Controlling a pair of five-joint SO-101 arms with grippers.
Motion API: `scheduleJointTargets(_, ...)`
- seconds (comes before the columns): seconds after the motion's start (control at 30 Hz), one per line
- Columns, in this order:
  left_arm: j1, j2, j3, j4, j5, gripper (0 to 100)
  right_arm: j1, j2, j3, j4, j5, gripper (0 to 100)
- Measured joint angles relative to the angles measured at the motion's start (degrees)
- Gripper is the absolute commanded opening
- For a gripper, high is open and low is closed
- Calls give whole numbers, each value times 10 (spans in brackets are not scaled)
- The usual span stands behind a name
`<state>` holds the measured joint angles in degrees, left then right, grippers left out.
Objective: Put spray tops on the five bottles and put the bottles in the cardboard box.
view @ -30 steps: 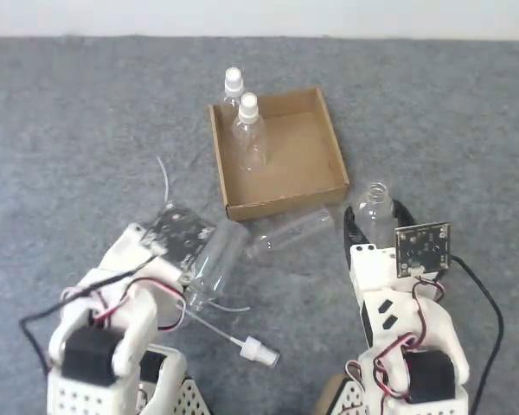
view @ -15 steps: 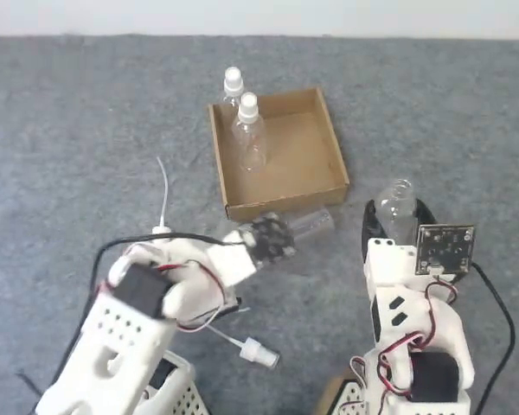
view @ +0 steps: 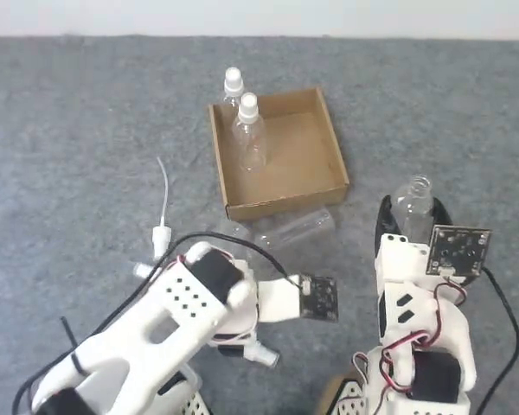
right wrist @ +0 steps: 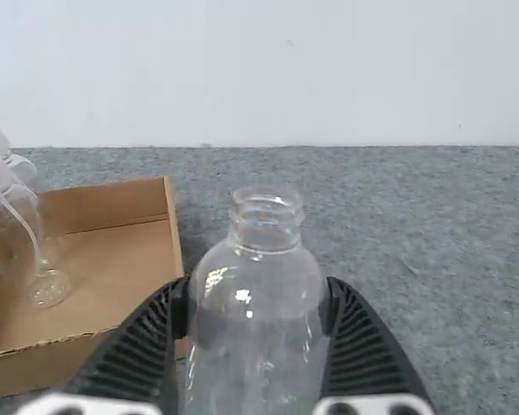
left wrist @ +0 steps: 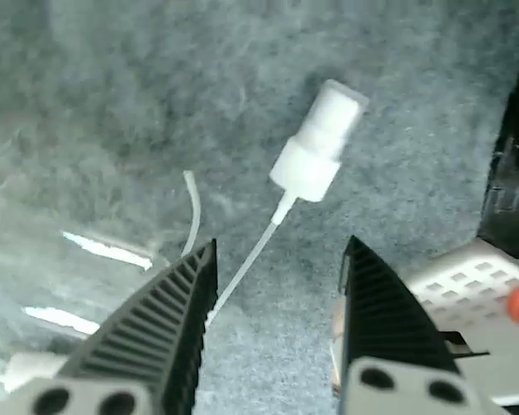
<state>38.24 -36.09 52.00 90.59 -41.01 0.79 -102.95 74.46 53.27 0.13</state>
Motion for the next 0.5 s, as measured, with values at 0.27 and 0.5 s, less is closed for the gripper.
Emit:
scheduleJointTargets(0.27,68,0,53,-73,0,218,2,1,0,0,0,36)
scheduleJointTargets(0.5,97,0,122,-149,0,217,2,1,0,0,0,36)
